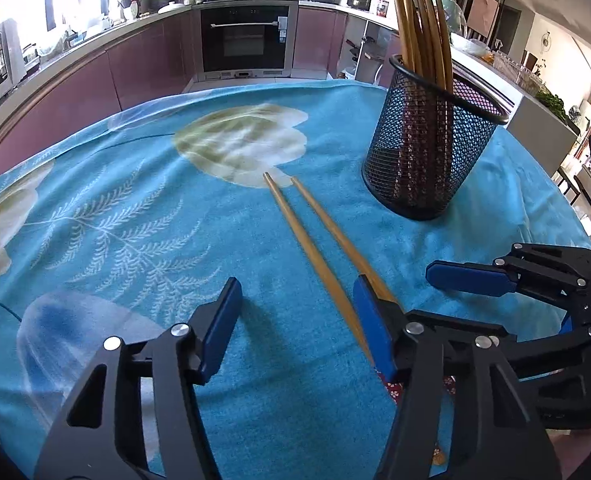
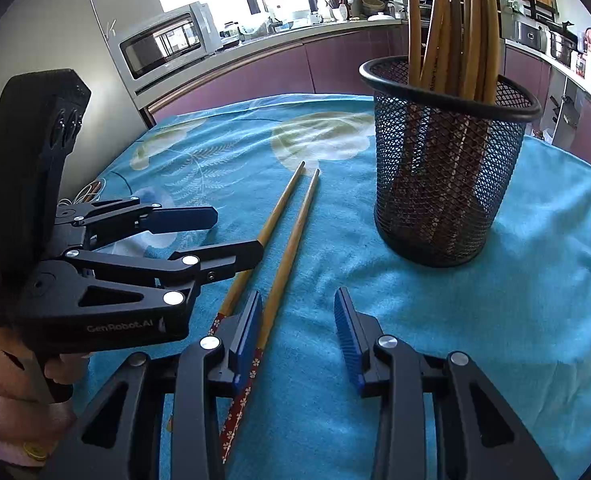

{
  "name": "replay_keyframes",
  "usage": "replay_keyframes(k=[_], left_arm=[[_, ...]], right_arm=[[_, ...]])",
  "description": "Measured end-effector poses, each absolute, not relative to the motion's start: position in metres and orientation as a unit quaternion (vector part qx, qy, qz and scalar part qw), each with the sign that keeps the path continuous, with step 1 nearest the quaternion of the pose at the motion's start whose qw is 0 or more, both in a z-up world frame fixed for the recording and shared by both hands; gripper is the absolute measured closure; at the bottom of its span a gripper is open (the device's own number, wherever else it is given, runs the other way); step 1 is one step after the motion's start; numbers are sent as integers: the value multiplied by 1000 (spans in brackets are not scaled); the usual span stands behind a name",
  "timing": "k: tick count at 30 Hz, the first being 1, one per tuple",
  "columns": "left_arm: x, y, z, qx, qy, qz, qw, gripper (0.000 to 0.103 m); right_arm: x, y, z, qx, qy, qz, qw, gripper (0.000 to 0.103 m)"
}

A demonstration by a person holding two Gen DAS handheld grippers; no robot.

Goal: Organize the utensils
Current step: 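Lower the right gripper onto one chopstick and close on it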

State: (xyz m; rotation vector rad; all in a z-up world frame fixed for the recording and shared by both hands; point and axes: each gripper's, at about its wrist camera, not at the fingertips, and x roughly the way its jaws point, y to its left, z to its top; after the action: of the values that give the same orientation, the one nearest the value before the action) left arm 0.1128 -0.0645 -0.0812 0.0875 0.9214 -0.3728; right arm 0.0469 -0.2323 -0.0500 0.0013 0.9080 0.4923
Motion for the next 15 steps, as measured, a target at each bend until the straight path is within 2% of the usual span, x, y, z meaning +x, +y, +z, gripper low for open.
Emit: replay_keyframes(k=[7,11,15], left_arm=[[113,-69,-83,52,442,-186,876,61],[113,-68,-83,51,444,-197,873,72],[114,-67,-83,51,447,-205,869,77]], right_arm=[[47,-233,-50,-1,434,235,870,69],[49,-232,-49,-4,435,234,870,68],[51,-228,-49,-11,435,232,870,69]])
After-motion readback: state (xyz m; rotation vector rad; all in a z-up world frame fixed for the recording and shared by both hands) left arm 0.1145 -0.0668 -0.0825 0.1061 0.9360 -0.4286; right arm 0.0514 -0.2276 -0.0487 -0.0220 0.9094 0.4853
